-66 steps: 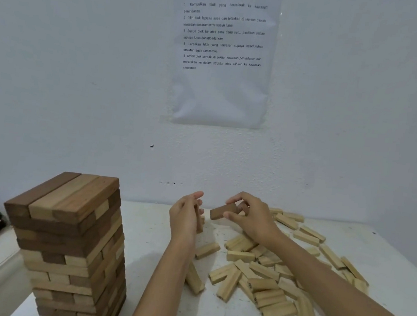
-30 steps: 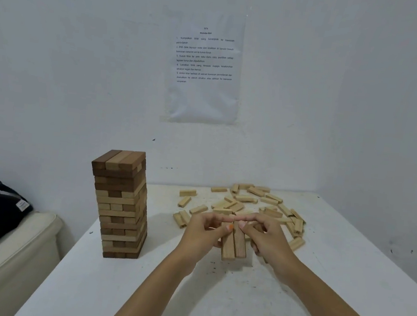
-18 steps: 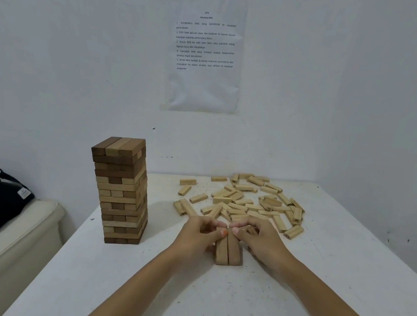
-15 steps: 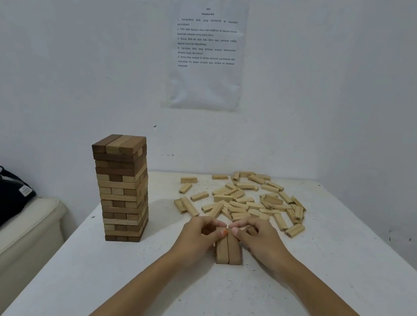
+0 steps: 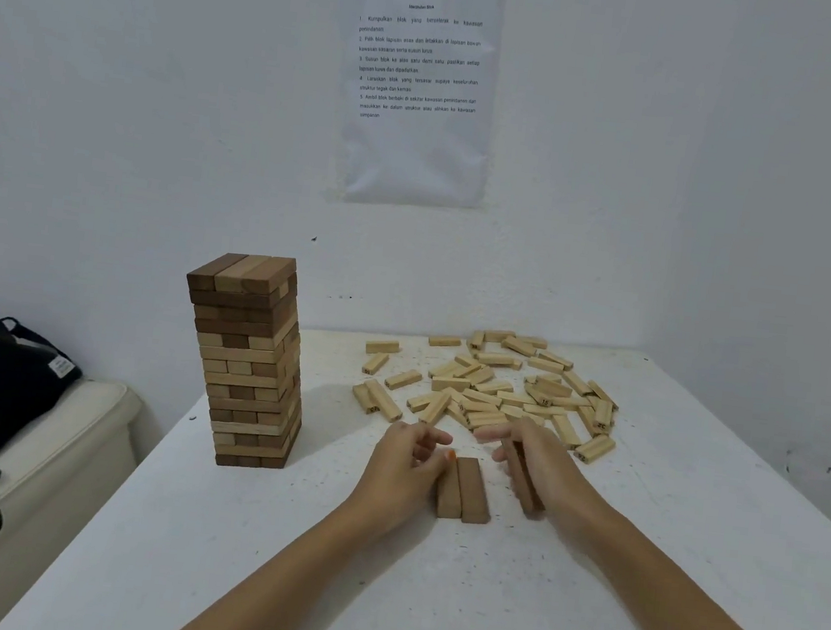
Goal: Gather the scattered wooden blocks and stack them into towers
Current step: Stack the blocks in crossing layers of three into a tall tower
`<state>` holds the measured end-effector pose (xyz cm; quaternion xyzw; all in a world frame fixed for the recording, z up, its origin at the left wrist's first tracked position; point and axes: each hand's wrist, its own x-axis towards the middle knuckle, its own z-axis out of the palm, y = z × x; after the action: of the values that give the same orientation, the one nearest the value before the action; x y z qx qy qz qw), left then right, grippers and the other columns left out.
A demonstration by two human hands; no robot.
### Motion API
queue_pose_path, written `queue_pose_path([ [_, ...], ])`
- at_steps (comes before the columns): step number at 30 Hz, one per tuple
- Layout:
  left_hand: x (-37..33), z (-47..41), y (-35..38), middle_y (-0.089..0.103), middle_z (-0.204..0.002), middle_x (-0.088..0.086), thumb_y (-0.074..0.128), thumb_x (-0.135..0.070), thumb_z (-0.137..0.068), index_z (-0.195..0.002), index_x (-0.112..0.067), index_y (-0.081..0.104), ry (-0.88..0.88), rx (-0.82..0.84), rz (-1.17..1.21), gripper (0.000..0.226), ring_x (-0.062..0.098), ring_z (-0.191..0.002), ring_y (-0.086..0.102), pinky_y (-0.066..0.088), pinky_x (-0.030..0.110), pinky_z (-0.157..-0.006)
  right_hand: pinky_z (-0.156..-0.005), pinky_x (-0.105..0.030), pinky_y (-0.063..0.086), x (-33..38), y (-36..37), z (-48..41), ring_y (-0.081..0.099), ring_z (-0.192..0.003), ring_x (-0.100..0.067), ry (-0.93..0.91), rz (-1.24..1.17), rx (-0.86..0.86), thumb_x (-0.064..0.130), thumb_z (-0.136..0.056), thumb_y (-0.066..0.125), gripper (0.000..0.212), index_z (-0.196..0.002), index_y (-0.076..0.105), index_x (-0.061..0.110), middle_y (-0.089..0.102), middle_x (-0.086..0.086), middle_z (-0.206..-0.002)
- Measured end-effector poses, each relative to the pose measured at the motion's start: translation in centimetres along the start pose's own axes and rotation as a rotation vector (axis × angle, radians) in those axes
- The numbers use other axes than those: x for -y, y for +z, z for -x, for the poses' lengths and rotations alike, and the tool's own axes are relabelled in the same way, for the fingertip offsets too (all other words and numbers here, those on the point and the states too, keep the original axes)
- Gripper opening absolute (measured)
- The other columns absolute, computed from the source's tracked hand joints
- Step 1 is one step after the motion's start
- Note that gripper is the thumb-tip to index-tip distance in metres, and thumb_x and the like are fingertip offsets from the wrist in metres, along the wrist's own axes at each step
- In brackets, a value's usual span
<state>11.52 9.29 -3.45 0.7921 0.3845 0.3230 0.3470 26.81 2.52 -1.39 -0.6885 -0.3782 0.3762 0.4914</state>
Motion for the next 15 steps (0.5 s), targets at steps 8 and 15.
queue_pose_path([
  [8, -0.1, 0.0, -1.3, 0.06, -0.092, 0.0, 0.056, -0.015, -0.095, -0.114, -0.012, 0.063, -0.135, 0.11, 0.117, 0.02, 0.007, -0.072, 0.055, 0.048, 0.013, -0.067, -0.073, -0.033, 0.047, -1.2, -1.3, -0.2, 0.053, -0.075, -0.019, -0.081, 0.077, -0.084, 0.007, -0.09, 0.064, 0.019, -0.106, 0.069, 0.015, 0.051, -0.003, -0.077],
  [15, -0.6, 0.2, -1.6, 0.061, -0.098, 0.005, 0.06, -0.014, -0.093, -0.118, -0.011, 0.062, -0.18, 0.159, 0.119, 0.026, 0.009, -0.076, 0.058, 0.05, 0.012, -0.066, -0.053, -0.018, 0.036, -0.7, -1.5, 0.6, 0.049, -0.083, -0.014, -0.131, 0.372, -0.133, 0.017, -0.088, 0.069, 0.021, -0.107, 0.06, 0.014, 0.039, 0.008, -0.08],
])
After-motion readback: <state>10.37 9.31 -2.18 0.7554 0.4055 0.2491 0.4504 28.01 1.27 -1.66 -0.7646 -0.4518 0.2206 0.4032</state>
